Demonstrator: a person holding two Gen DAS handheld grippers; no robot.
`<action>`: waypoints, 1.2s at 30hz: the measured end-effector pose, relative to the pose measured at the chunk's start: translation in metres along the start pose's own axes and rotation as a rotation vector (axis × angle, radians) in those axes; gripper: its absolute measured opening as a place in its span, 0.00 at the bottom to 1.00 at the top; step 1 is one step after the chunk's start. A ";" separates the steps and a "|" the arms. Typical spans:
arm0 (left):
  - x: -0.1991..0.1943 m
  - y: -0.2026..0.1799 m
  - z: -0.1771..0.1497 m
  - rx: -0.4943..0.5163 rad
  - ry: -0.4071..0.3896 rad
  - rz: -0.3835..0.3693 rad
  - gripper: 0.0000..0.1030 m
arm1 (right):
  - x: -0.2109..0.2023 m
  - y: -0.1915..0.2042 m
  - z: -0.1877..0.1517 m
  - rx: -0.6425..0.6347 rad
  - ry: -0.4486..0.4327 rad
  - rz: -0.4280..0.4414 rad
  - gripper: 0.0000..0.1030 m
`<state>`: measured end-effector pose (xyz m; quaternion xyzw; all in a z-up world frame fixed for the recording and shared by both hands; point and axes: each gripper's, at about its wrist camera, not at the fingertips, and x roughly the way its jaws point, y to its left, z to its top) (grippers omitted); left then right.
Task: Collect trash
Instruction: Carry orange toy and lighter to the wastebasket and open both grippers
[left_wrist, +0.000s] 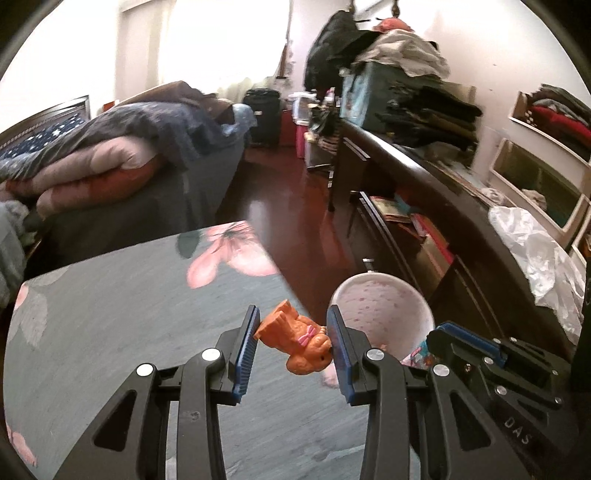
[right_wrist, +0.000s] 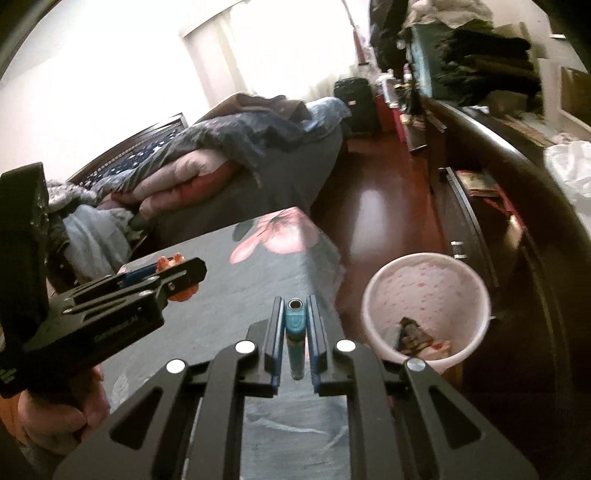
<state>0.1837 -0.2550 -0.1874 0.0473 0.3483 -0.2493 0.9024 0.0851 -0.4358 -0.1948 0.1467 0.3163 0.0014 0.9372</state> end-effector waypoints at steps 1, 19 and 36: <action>0.001 -0.006 0.003 0.011 -0.004 -0.012 0.36 | -0.002 -0.006 0.001 0.007 -0.006 -0.014 0.13; 0.094 -0.104 0.027 0.146 0.056 -0.177 0.36 | 0.023 -0.121 0.012 0.161 -0.029 -0.291 0.13; 0.220 -0.107 0.015 0.032 0.308 -0.188 0.36 | 0.121 -0.174 0.007 0.239 0.064 -0.352 0.15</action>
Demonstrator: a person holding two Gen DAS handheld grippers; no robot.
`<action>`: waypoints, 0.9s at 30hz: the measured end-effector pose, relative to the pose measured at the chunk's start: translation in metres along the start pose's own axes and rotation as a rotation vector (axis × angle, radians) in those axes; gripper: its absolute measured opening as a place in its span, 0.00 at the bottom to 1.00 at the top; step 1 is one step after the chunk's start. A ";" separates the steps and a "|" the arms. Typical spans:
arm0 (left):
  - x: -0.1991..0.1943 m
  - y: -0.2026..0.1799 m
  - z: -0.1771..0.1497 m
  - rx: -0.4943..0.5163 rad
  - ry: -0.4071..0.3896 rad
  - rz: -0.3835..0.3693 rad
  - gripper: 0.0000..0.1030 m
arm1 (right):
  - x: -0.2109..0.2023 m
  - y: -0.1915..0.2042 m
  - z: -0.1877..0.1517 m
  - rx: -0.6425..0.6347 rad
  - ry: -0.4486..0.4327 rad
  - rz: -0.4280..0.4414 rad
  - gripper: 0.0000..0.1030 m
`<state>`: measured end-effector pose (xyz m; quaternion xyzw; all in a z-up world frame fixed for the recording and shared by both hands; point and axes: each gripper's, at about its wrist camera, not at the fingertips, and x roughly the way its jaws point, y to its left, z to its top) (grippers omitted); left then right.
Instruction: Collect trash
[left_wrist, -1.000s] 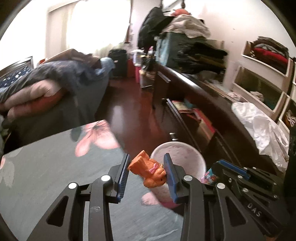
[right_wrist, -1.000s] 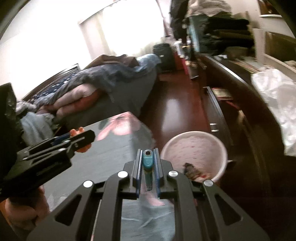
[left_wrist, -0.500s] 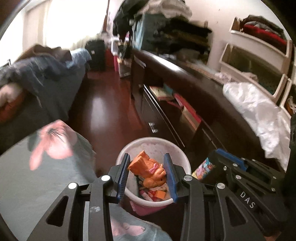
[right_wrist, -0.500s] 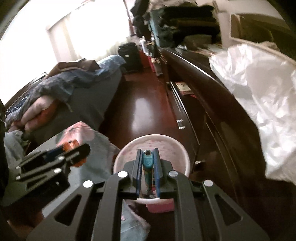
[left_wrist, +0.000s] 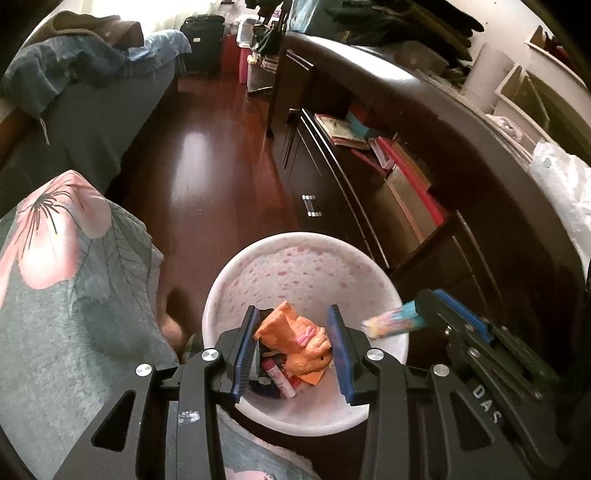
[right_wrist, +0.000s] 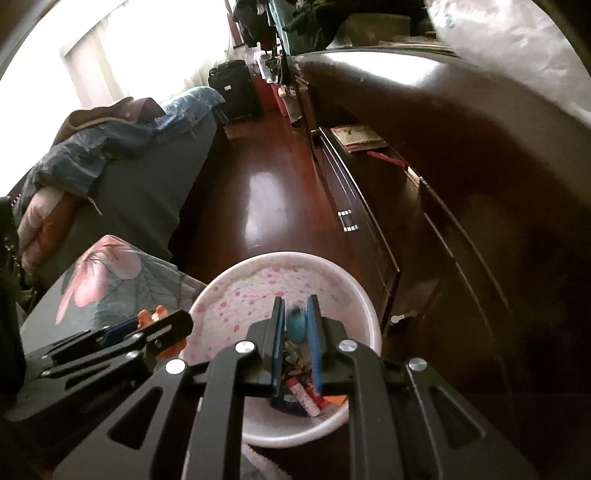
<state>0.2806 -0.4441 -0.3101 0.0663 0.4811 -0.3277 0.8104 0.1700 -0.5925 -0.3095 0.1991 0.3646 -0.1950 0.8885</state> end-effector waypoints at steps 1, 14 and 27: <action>0.001 0.001 0.000 0.000 -0.002 0.004 0.38 | 0.002 0.000 0.000 0.001 -0.004 -0.004 0.18; -0.008 0.013 0.002 -0.064 -0.058 0.025 0.88 | -0.003 -0.014 0.005 0.046 -0.031 -0.027 0.44; -0.062 0.029 -0.002 -0.098 -0.178 0.160 0.88 | -0.040 0.007 -0.007 -0.017 -0.075 -0.105 0.51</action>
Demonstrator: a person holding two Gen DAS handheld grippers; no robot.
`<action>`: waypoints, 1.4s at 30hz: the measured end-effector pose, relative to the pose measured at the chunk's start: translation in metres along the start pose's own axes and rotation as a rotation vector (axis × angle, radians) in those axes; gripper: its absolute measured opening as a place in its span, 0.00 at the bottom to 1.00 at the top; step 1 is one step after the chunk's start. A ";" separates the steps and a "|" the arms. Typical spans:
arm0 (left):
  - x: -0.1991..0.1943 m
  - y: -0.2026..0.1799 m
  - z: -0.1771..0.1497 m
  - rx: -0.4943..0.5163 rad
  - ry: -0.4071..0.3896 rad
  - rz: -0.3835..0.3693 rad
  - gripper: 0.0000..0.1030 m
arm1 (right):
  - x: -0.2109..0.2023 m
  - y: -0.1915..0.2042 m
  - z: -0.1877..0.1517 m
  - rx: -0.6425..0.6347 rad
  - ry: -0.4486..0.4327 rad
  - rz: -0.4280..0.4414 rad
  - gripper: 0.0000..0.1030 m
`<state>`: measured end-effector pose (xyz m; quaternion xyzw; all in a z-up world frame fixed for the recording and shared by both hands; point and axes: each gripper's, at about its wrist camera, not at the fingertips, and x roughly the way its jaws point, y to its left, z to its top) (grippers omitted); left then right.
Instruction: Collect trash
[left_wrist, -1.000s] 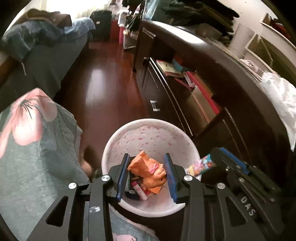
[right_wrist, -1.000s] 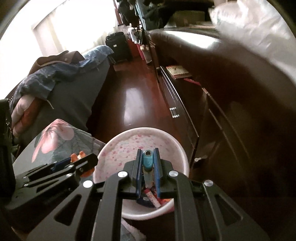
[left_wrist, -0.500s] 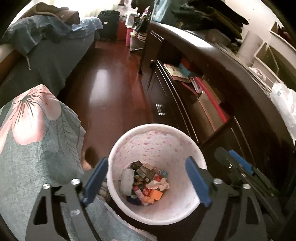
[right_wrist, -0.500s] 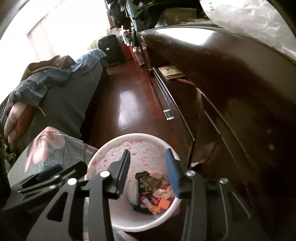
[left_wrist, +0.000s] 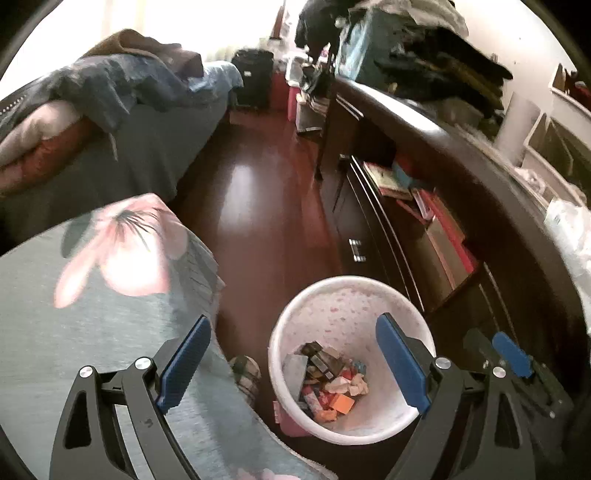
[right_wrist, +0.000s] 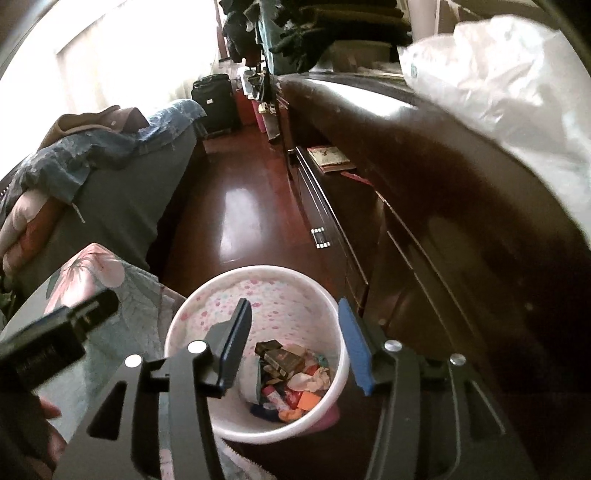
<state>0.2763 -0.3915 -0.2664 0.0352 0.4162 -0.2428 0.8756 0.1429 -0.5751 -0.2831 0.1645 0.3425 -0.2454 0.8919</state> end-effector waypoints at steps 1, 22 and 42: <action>-0.006 0.002 0.001 -0.004 -0.011 0.004 0.88 | -0.005 0.002 -0.001 -0.002 -0.003 0.001 0.52; -0.191 0.090 -0.028 -0.088 -0.294 0.133 0.96 | -0.155 0.110 -0.045 -0.163 -0.170 0.102 0.92; -0.366 0.204 -0.107 -0.221 -0.451 0.468 0.96 | -0.301 0.231 -0.092 -0.336 -0.311 0.380 0.97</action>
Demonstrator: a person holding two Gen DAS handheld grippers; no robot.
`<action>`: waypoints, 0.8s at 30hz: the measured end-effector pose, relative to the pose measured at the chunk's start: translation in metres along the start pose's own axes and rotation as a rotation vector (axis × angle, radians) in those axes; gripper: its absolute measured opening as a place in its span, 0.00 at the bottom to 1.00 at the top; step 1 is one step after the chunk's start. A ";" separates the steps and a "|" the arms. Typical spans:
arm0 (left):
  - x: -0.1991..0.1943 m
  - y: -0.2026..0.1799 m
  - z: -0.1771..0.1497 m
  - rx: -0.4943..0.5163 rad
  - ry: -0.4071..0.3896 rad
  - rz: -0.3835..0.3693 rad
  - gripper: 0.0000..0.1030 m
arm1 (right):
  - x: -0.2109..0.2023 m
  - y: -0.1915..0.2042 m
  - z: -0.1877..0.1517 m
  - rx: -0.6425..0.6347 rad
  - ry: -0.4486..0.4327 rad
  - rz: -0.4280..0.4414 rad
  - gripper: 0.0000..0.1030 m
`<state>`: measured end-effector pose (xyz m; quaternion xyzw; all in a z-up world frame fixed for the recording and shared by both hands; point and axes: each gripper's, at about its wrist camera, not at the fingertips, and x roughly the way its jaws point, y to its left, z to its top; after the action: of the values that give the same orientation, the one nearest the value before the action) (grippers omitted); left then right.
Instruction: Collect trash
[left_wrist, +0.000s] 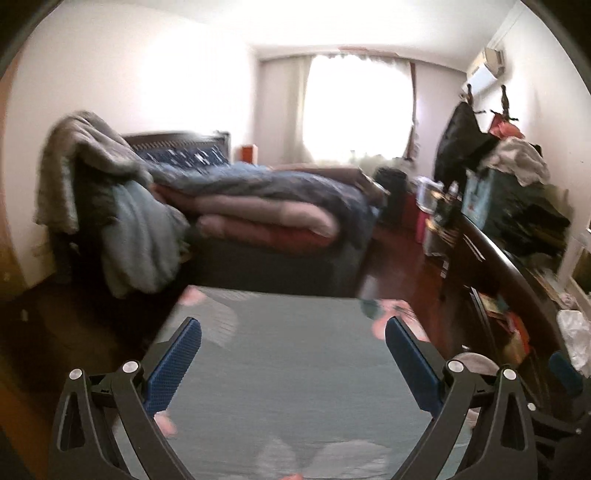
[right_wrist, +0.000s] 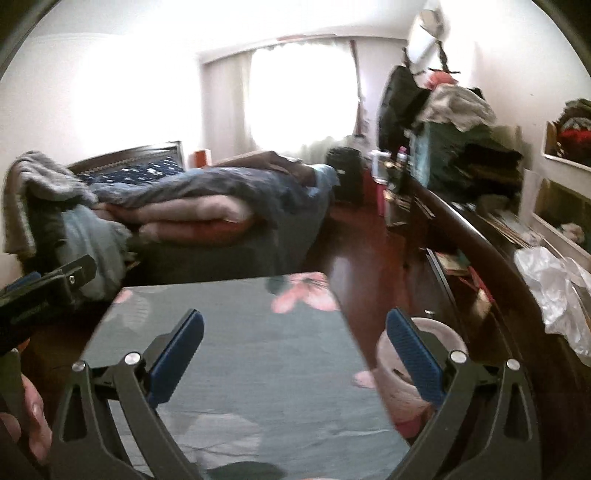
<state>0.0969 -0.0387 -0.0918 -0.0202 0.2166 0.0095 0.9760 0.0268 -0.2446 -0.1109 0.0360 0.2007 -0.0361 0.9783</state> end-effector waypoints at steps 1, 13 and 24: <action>-0.008 0.007 0.001 0.010 -0.015 0.017 0.96 | -0.005 0.007 0.000 -0.003 -0.008 0.018 0.97; -0.093 0.063 0.014 -0.018 -0.189 0.080 0.96 | -0.067 0.063 0.014 -0.077 -0.124 0.087 0.97; -0.105 0.056 0.014 -0.015 -0.214 0.039 0.96 | -0.083 0.056 0.017 -0.092 -0.165 0.043 0.97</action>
<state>0.0060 0.0164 -0.0366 -0.0223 0.1114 0.0321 0.9930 -0.0375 -0.1852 -0.0598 -0.0077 0.1203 -0.0086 0.9927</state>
